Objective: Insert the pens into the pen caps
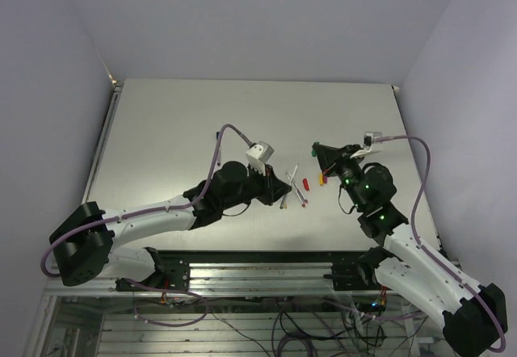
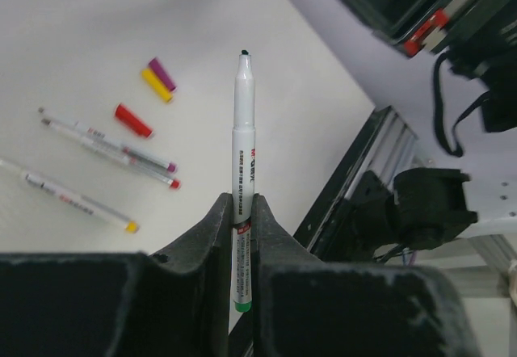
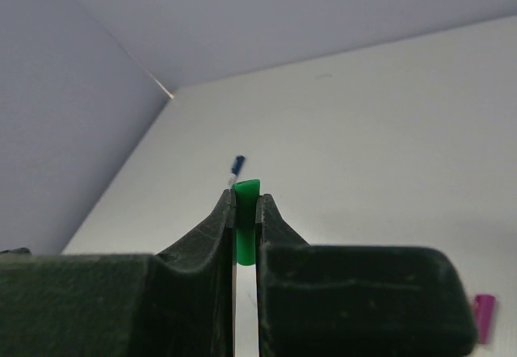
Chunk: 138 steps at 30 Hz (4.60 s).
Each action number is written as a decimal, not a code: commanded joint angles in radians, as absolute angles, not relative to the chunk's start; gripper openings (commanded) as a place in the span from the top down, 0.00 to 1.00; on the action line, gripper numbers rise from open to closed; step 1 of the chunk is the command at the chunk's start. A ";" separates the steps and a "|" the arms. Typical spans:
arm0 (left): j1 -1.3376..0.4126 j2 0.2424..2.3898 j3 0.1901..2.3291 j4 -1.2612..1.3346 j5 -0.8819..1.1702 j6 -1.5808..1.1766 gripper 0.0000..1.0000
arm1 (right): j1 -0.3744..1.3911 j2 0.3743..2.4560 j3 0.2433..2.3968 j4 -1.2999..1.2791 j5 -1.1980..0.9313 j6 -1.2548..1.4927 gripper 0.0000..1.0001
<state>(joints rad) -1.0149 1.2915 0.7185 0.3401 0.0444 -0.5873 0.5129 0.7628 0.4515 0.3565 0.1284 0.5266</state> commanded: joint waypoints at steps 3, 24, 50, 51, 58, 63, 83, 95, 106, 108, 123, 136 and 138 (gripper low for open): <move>-1.030 1.314 0.715 0.555 0.108 -0.623 0.93 | 0.518 0.686 0.402 0.525 0.090 0.547 1.00; -1.039 1.344 0.758 0.590 0.090 -0.611 0.93 | 0.518 0.697 0.379 0.599 -0.018 0.643 1.00; -1.038 1.342 0.754 0.580 0.033 -0.595 0.93 | 0.518 0.687 0.356 0.588 -0.057 0.694 1.00; -1.039 1.342 0.753 0.582 0.032 -0.595 0.93 | 0.518 0.687 0.356 0.588 -0.059 0.696 1.00; -1.039 1.348 0.762 0.586 0.040 -0.595 0.93 | 0.518 0.691 0.325 0.621 -0.067 0.723 1.00; -1.039 1.355 0.764 0.589 0.049 -0.598 0.93 | 0.520 0.706 0.310 0.654 -0.055 0.724 1.00; -1.039 1.346 0.731 0.633 0.002 -0.611 0.93 | 0.520 0.726 0.320 0.658 -0.060 0.705 1.00; -1.039 1.364 0.745 0.686 -0.056 -0.620 0.93 | 0.520 0.743 0.307 0.638 -0.138 0.725 1.00; -1.037 1.370 0.791 0.704 -0.129 -0.586 0.93 | 0.519 0.750 0.305 0.535 -0.234 0.707 1.00; -1.037 1.367 0.797 0.710 -0.141 -0.575 0.93 | 0.521 0.747 0.309 0.508 -0.244 0.695 1.00; -0.959 1.334 0.831 0.744 -0.143 -0.572 0.93 | 0.594 0.760 0.315 0.336 -0.209 0.613 1.00; -0.883 1.315 0.863 0.761 -0.081 -0.597 0.93 | 0.744 0.822 0.305 0.276 -0.074 0.608 1.00; -0.883 1.311 0.868 0.757 -0.072 -0.597 0.93 | 0.751 0.835 0.307 0.279 -0.063 0.611 1.00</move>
<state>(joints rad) -0.9417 1.3746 0.7326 0.4583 0.0494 -0.5831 0.6872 0.7963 0.3481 0.5041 0.0780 0.5831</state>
